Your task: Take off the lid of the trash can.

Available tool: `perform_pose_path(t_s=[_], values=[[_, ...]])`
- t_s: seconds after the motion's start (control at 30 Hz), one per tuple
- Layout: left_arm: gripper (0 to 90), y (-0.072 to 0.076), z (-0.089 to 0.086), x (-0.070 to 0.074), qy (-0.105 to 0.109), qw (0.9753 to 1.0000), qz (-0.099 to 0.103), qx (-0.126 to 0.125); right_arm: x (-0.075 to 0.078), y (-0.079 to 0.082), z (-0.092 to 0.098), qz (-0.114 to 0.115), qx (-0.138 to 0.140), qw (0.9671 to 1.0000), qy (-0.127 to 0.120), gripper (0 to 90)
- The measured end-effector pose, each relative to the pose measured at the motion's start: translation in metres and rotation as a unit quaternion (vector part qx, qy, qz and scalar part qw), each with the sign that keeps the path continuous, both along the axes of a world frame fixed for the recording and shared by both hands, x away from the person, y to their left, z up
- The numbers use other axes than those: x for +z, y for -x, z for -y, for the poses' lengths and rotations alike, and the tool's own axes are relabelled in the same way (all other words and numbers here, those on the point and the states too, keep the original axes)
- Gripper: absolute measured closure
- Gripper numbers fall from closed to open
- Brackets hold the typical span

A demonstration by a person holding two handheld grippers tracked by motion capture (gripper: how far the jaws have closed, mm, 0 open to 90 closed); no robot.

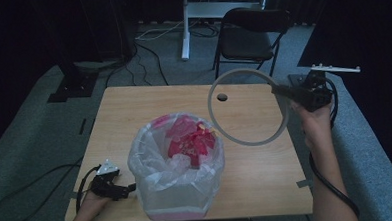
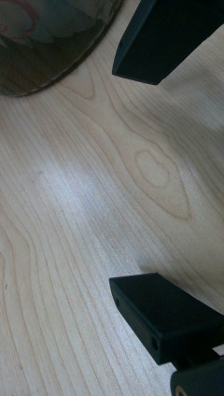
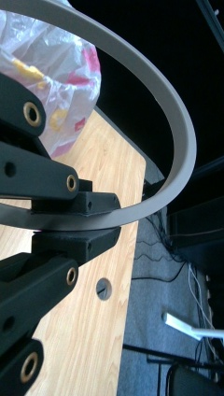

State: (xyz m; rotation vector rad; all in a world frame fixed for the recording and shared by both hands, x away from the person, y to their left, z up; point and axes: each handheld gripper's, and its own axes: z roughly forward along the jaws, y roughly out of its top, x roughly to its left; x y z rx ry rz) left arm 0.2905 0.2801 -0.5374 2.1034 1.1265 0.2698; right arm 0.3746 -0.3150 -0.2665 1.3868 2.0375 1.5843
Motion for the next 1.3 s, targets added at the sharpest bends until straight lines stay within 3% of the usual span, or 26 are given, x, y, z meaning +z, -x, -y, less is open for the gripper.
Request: perform_pose_path(t_s=[0.47,1.1,1.3], values=[[2.1,0.0,0.001,0.0,0.001,1.0,-0.003,-0.003,-0.029,0.004,0.028,-0.027,-0.033,0.9991,0.0,83.2],[2.1,0.001,0.001,0.0,-0.001,1.0,-0.004,-0.004,-0.103,-0.001,0.04,-0.091,-0.056,0.9943,-0.001,83.2],[2.1,0.001,0.002,0.0,-0.003,1.0,-0.004,-0.005,-0.138,-0.002,0.043,-0.114,-0.055,0.9919,-0.013,83.1]])
